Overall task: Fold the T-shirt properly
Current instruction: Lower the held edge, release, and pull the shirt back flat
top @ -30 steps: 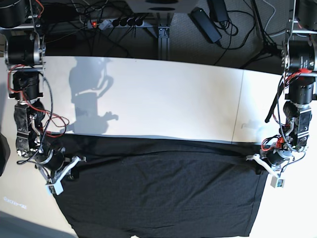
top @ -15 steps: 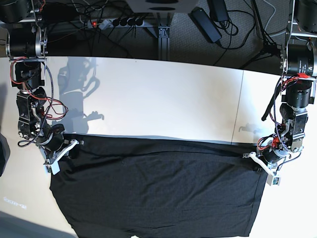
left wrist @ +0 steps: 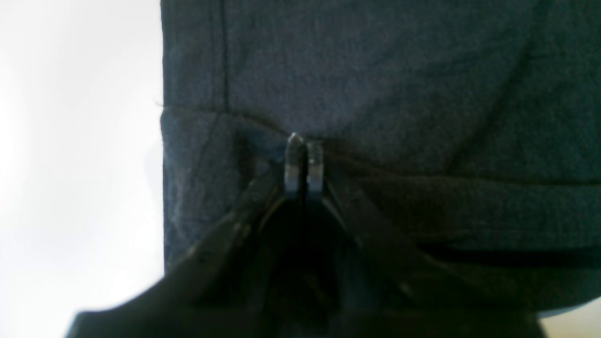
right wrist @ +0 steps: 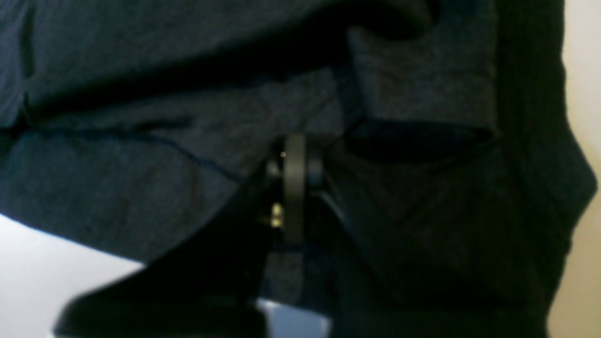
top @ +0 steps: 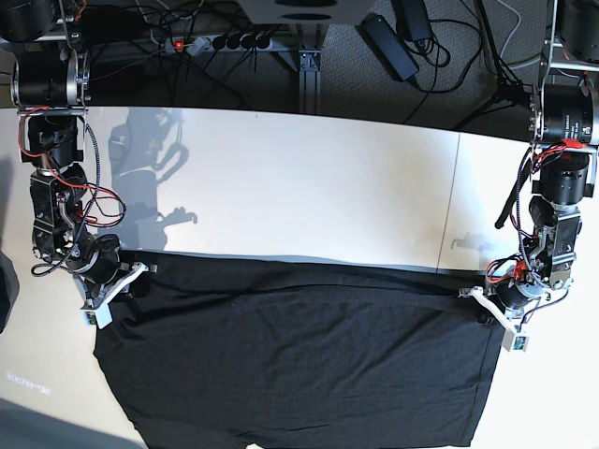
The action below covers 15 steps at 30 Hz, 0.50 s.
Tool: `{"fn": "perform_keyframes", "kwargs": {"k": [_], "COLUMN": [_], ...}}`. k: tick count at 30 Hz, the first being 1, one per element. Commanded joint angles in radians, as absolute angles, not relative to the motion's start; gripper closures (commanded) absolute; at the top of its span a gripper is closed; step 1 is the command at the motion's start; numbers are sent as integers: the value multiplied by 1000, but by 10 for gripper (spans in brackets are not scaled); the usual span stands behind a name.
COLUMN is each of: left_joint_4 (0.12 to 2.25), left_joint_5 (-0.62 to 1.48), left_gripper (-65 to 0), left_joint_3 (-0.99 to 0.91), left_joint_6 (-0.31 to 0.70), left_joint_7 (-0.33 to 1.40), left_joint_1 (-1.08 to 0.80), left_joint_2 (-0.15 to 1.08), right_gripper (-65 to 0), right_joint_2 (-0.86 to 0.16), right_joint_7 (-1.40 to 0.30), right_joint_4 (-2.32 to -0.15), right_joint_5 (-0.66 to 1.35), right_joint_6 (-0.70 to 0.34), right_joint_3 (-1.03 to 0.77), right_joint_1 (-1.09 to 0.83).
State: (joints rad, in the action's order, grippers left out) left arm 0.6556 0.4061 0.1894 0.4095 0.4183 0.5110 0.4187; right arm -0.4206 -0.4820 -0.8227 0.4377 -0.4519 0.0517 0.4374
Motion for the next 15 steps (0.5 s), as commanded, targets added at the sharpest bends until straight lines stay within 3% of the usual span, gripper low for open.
{"fn": "perform_keyframes", "kwargs": {"k": [1,8,15], "left_joint_4": [649,649,751], "left_joint_5": [362,373,438], "left_gripper": [0,0,0], "left_joint_3": [191,191,191], "left_joint_6": [403,461,499], "left_joint_7": [522,523,523], "left_joint_1": [506,503,414], "left_joint_2": [437,484,538], "right_gripper": [0,0,0], "right_joint_2": [-431,-432,-431], "right_joint_7": [-547,-608,-625], "right_joint_4": [-823,-827,-918], "right_joint_5": [412,426,498], "right_joint_6": [-500,-500,-501], "right_joint_3": [52,29,-104], "right_joint_1": [434,423,315]}}
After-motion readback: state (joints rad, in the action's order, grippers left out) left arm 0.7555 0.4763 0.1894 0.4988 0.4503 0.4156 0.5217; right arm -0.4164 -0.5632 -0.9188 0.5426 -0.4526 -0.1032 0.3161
